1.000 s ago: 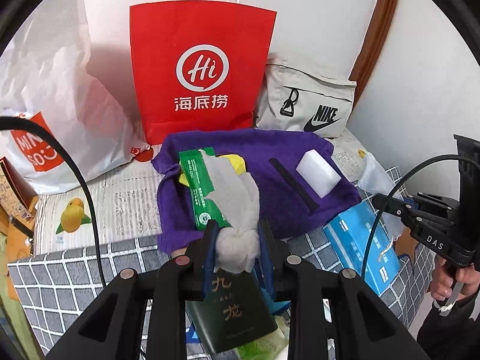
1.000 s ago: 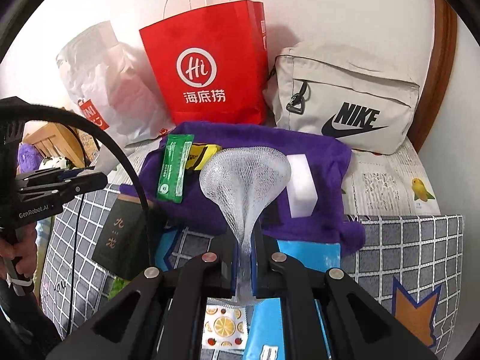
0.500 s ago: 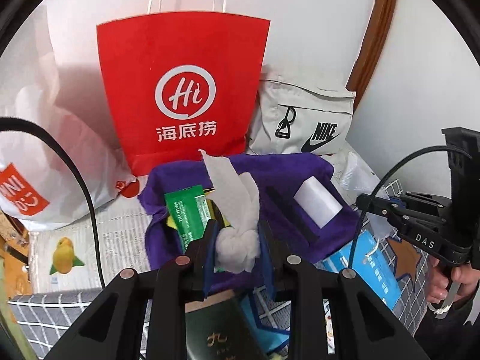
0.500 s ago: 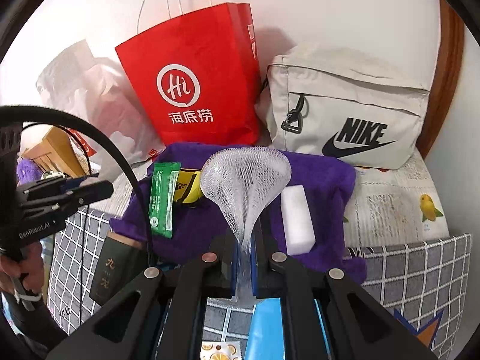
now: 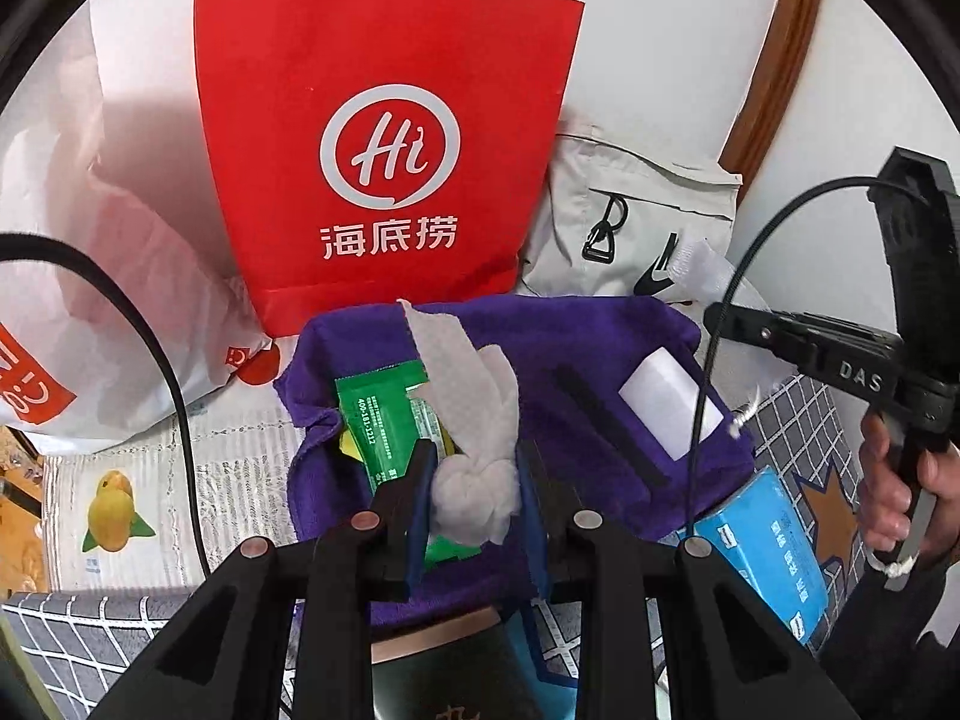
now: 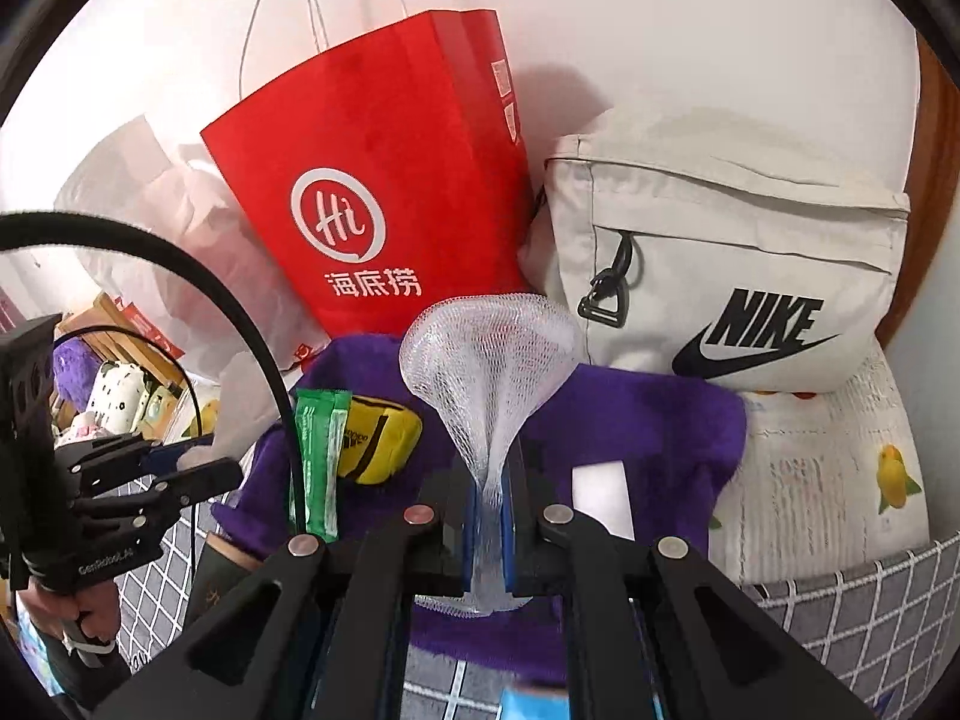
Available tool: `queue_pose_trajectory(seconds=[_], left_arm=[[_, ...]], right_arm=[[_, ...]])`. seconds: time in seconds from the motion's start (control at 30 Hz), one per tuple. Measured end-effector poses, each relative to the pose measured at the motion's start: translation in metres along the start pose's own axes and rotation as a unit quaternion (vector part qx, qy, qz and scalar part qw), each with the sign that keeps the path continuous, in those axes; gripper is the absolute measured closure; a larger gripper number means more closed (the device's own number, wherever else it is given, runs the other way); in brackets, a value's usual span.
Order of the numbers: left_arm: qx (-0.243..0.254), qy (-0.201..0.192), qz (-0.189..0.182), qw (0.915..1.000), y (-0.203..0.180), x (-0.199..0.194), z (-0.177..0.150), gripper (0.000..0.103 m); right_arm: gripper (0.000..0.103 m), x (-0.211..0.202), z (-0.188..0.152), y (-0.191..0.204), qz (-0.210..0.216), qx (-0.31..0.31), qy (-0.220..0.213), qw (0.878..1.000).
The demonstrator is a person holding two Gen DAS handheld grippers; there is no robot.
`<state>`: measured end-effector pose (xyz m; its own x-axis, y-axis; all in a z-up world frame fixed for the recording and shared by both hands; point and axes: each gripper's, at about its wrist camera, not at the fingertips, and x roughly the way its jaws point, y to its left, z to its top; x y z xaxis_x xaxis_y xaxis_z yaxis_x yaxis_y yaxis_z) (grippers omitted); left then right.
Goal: Organize soft objects
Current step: 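Lower the mesh bag onto the towel and open the right tool while the left tool releases the cloth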
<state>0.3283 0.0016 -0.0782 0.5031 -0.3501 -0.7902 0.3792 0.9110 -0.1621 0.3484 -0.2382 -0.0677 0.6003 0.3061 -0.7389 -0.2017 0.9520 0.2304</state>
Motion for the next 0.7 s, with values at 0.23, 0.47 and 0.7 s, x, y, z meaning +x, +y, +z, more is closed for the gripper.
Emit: queue_pose_trajectory(seconds=[0.23, 0.47, 0.7], left_arm=[[-0.01, 0.006, 0.004, 0.9999, 0.007, 0.006, 0.0, 0.078], [-0.009, 0.016, 0.004, 0.9998, 0.009, 0.013, -0.002, 0.078], [-0.014, 0.021, 0.001, 0.9997, 0.013, 0.017, -0.003, 0.078]], right_arm=[[0.096, 0.02, -0.003, -0.003, -0.007, -0.007, 0.026, 1.0], [0.096, 0.045, -0.011, 0.003, -0.015, -0.029, 0.062, 0.998], [0.092, 0.07, -0.02, 0.005, 0.0, -0.031, 0.102, 0.994]])
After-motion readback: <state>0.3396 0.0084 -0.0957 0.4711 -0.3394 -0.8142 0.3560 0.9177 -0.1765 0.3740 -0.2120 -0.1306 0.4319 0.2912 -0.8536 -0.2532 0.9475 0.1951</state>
